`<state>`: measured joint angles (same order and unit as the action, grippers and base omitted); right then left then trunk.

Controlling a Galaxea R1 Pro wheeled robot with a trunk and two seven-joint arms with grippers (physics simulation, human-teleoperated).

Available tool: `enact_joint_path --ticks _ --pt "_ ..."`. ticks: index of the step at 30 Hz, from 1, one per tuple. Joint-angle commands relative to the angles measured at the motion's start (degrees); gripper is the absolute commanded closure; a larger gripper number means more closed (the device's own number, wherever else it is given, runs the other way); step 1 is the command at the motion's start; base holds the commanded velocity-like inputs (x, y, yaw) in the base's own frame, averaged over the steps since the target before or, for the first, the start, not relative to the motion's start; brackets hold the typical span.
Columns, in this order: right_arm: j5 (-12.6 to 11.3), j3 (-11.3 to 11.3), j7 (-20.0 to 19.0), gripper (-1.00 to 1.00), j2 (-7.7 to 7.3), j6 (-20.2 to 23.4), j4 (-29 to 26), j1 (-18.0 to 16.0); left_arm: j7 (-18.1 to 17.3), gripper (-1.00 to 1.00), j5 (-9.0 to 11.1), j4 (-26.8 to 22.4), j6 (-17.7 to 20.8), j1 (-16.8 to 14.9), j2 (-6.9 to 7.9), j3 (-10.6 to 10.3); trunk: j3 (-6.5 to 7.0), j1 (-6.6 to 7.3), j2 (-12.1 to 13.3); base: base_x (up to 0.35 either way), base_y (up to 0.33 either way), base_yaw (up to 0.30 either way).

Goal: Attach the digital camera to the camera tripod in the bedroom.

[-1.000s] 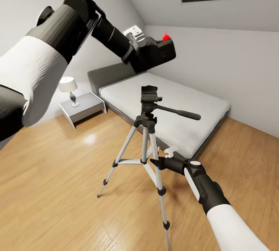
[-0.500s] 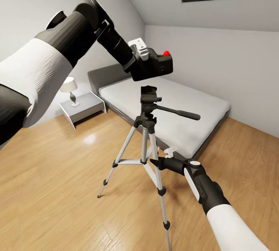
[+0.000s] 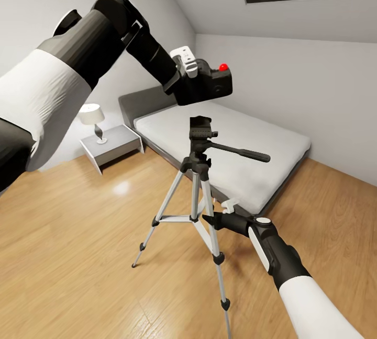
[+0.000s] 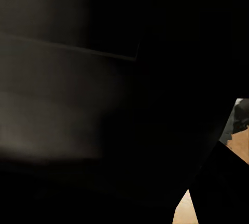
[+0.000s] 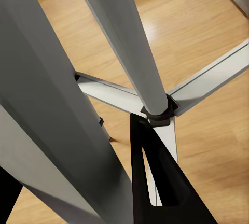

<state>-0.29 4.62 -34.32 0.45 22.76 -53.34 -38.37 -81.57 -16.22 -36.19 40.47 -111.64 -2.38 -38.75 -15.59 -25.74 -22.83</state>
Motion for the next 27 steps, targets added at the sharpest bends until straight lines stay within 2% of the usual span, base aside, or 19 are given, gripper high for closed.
enact_joint_path --ticks 1,21,23,24,27 --pt "2.05 -0.14 -0.12 1.0 -0.01 0.62 0.08 -0.03 -0.51 1.0 -0.42 -0.3 0.56 -0.07 0.22 0.02 -0.12 -0.04 -0.09 0.0 0.0 0.0" --pt "2.14 -0.14 -0.1 1.0 -0.09 0.62 0.04 -0.01 -0.74 1.0 -0.29 -1.02 0.3 -0.07 1.48 0.03 -0.12 -0.04 -0.09 0.0 0.0 0.0" --pt "2.14 -0.14 -0.1 1.0 -0.09 0.62 0.03 -0.02 -1.52 1.0 -0.17 -1.04 0.16 -0.07 1.61 0.01 -0.12 -0.04 -0.09 0.0 0.0 0.0" --pt "2.14 -0.14 -0.07 1.0 -0.09 0.62 0.0 0.0 -3.89 1.0 0.09 -1.12 0.06 -0.07 2.08 0.0 -0.12 -0.04 -0.09 0.0 0.0 0.0" --pt "2.14 -0.14 -0.05 1.0 -0.09 0.62 -0.01 -0.02 -5.03 1.0 0.17 -1.28 0.05 -0.07 2.38 -0.06 -0.12 -0.04 -0.09 0.0 0.0 0.0"
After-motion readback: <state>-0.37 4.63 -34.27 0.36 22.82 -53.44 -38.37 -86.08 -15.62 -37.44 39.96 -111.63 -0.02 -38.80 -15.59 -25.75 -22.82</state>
